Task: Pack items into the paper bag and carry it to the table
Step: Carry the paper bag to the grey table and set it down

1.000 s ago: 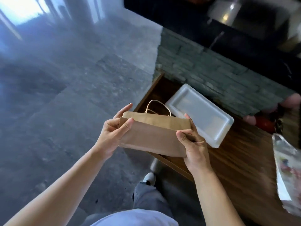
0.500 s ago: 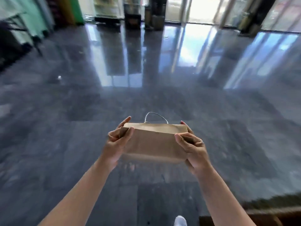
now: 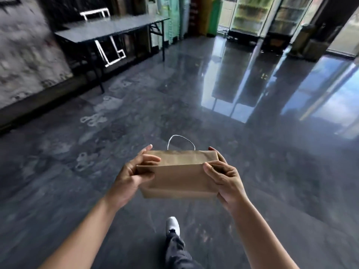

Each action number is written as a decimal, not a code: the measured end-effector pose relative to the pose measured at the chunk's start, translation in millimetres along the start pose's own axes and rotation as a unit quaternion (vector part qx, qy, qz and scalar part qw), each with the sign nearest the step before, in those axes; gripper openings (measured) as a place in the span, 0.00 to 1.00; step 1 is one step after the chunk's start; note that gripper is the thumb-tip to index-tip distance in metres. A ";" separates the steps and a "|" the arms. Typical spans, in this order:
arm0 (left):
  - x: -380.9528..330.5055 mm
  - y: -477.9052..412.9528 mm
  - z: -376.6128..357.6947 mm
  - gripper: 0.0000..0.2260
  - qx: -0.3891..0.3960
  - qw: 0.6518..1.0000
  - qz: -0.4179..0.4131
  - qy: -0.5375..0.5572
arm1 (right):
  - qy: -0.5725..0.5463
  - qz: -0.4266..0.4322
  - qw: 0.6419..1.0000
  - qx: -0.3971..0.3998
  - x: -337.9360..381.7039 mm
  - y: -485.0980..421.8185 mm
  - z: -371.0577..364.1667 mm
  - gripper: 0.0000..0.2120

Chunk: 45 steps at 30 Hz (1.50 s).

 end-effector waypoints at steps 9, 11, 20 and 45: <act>-50.1 -182.7 112.2 0.26 -0.103 0.995 0.008 0.009 | -0.027 -0.028 0.994 0.103 29.4 -246.4 -95.9 0.11; -55.2 -214.1 140.0 0.25 -0.133 0.989 0.017 0.064 | -0.022 -0.034 0.991 0.124 33.6 -290.9 -120.8 0.11; -53.8 -379.9 299.5 0.28 -0.231 0.965 -0.036 0.121 | 0.020 -0.025 0.983 0.179 21.5 -502.1 -260.0 0.10; -119.5 -1050.3 647.4 0.23 -0.233 0.960 -0.015 0.154 | -0.018 -0.036 0.984 0.173 42.3 -1209.7 -499.1 0.27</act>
Point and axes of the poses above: each hand's wrist, its own y-axis away from the middle knuckle, its own z-axis out of the back of the hand, x = y × z, the point moved 8 cm from there along -y, towards the middle knuckle, and after that the axes turned 9 degrees about y, right-handed, at the moved point
